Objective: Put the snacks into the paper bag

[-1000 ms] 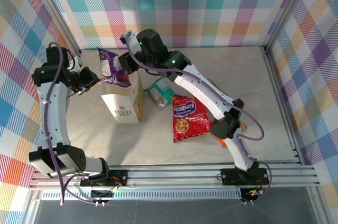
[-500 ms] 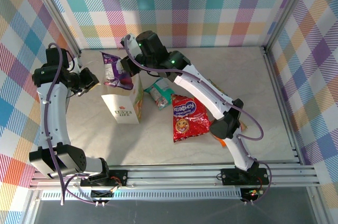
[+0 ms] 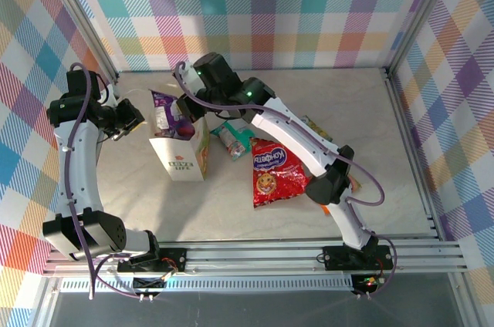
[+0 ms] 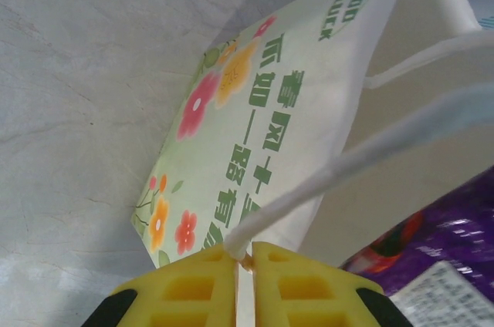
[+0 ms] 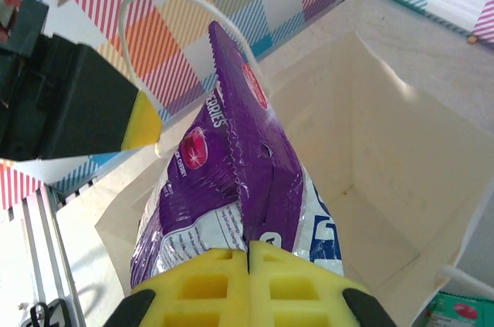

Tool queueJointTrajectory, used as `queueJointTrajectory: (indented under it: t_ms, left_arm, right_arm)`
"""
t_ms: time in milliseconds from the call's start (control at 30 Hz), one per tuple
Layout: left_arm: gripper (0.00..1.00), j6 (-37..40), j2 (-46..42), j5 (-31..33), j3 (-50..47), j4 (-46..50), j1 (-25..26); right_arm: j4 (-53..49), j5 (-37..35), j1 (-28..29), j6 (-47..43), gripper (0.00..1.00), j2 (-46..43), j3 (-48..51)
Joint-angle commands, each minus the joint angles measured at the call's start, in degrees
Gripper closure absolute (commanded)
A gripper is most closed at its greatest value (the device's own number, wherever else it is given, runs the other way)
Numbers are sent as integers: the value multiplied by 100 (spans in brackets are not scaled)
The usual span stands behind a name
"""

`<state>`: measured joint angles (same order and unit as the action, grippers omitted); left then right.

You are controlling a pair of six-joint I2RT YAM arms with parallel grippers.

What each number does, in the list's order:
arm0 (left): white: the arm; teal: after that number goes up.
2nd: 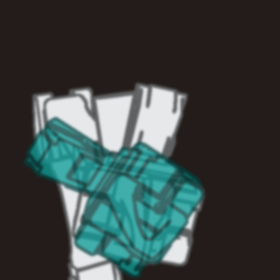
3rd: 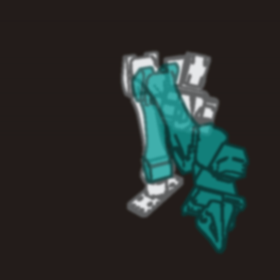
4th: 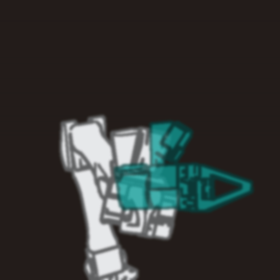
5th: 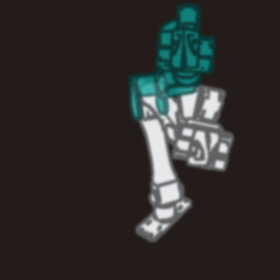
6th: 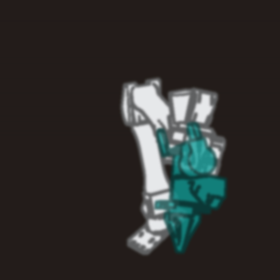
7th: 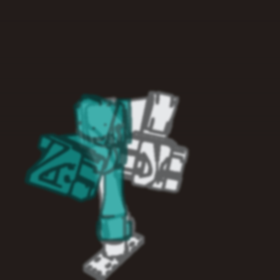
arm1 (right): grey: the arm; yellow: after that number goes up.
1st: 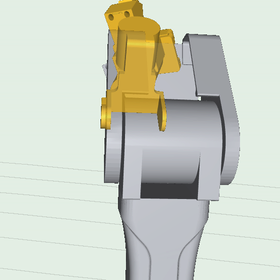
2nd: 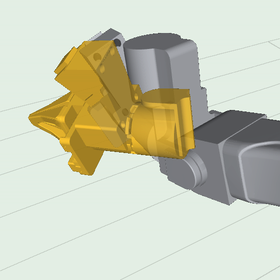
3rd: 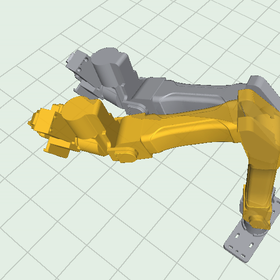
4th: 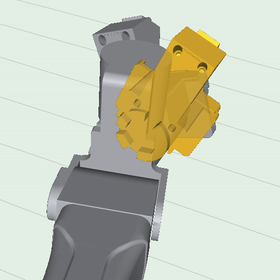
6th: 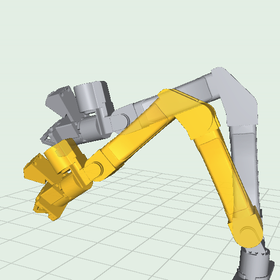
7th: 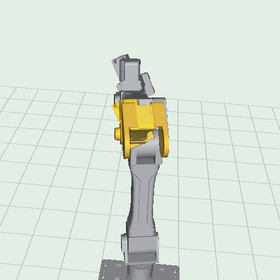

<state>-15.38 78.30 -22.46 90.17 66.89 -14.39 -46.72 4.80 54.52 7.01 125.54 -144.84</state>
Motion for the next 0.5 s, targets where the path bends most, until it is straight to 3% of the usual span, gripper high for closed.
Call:
queueJointTrajectory:
  t_ms: [0,100,233,367,467]
  left_arm:
    - [88,26,-78,-192,-16,-57,-85]
    - [88,-9,-61,-267,-37,-101,-82]
    - [88,8,-43,-350,-81,-141,-83]
    - [87,42,-39,-430,-105,-159,-87]
    - [87,52,-43,-454,-97,-150,-88]
  right_arm:
    - [-82,72,69,-84,100,-251,247]
    - [-229,74,116,-112,100,-319,298]
    - [-503,-141,155,-86,78,-442,353]
    - [-416,-374,188,-103,65,-794,753]
    - [-253,-396,208,-78,61,-1098,1091]
